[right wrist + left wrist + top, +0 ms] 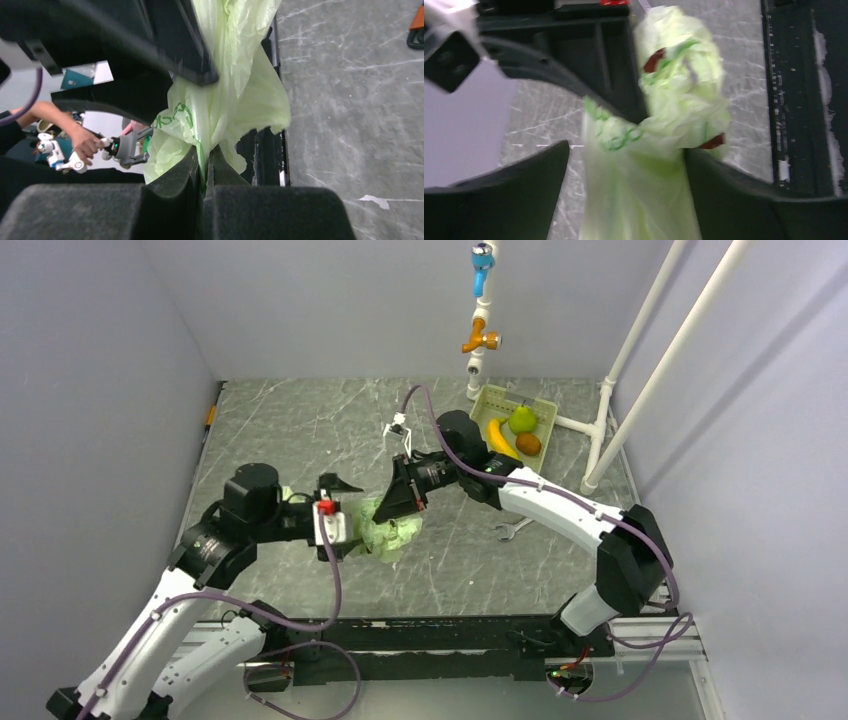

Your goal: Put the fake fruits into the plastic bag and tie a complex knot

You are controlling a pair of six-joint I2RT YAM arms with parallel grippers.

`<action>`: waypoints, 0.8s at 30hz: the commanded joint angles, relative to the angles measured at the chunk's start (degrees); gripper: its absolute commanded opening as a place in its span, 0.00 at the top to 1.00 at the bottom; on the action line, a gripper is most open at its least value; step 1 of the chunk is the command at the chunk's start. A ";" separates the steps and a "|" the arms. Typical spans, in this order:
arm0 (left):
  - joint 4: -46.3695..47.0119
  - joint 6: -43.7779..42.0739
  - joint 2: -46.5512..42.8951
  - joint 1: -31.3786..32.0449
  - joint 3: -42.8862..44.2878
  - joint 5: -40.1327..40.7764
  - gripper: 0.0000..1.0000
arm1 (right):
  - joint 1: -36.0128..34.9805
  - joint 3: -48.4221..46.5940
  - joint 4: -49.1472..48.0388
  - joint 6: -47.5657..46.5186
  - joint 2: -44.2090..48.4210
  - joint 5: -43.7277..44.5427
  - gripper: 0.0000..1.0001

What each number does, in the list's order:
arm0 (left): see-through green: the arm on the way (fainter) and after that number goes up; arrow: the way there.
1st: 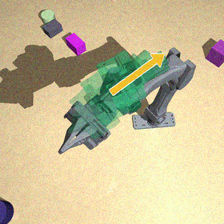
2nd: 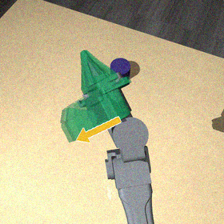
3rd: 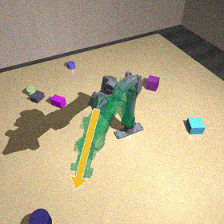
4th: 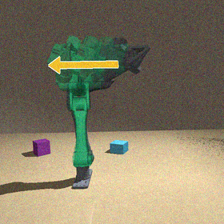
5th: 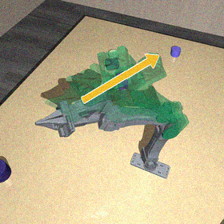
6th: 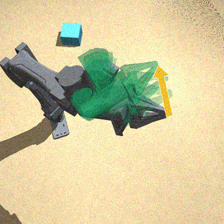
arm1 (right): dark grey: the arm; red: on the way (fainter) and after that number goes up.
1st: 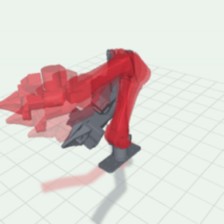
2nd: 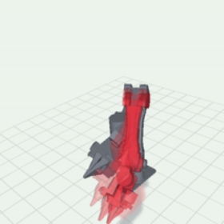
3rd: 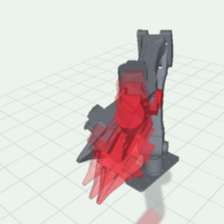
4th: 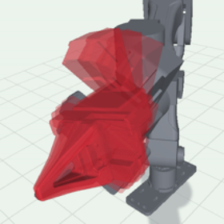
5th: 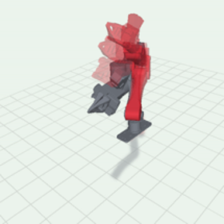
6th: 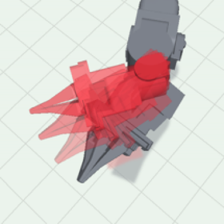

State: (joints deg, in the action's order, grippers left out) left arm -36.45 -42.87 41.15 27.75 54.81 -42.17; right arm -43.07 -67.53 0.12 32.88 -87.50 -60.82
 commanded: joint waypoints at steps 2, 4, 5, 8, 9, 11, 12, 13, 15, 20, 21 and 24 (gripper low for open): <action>-6.09 -3.63 2.93 7.19 2.48 13.76 0.55 | 0.50 -5.84 -2.56 0.70 -1.04 -5.80 1.00; -7.13 0.59 3.94 6.36 3.55 17.65 0.99 | 1.99 -7.09 9.41 -6.83 -0.28 -7.89 1.00; -6.80 2.53 3.04 4.36 3.27 17.35 1.00 | 3.19 -7.40 15.80 -11.86 0.18 -8.11 1.00; -4.75 9.43 -0.27 -6.24 2.00 8.64 1.00 | 7.83 -8.14 33.29 -28.02 1.69 -5.90 0.97; -4.94 11.59 -0.85 -10.48 1.80 4.47 1.00 | 9.61 -8.38 38.27 -33.66 2.18 -4.01 0.93; -5.91 15.94 -0.79 -17.00 1.67 -2.97 1.00 | 13.53 -7.76 42.53 -39.22 3.76 -1.18 0.77; -5.76 19.14 -0.23 -19.37 1.23 -6.15 1.00 | 14.98 -7.65 43.41 -40.87 4.92 0.64 0.68; -4.99 21.93 0.36 -21.50 0.68 -9.56 1.00 | 16.17 -7.23 42.92 -41.38 5.99 1.89 0.62; -0.99 28.92 1.76 -22.55 -0.48 -14.40 1.00 | 17.55 -6.45 40.48 -40.55 8.23 3.37 0.38; 13.37 47.35 4.32 -22.86 -2.18 -16.10 1.00 | 17.62 -1.83 31.58 -35.49 17.03 5.25 0.00; 16.02 50.60 4.70 -22.91 -2.50 -16.74 1.00 | 17.06 0.55 27.03 -32.64 19.92 6.72 0.00; 22.35 58.79 6.19 -23.28 -3.35 -17.26 1.00 | 11.87 6.62 15.27 -27.15 26.42 13.59 0.00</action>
State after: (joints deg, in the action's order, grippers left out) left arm -27.16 -0.78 46.52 5.15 51.96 -55.09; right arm -26.33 -65.67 29.80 0.19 -67.99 -53.95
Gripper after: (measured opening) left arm 0.012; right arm 0.993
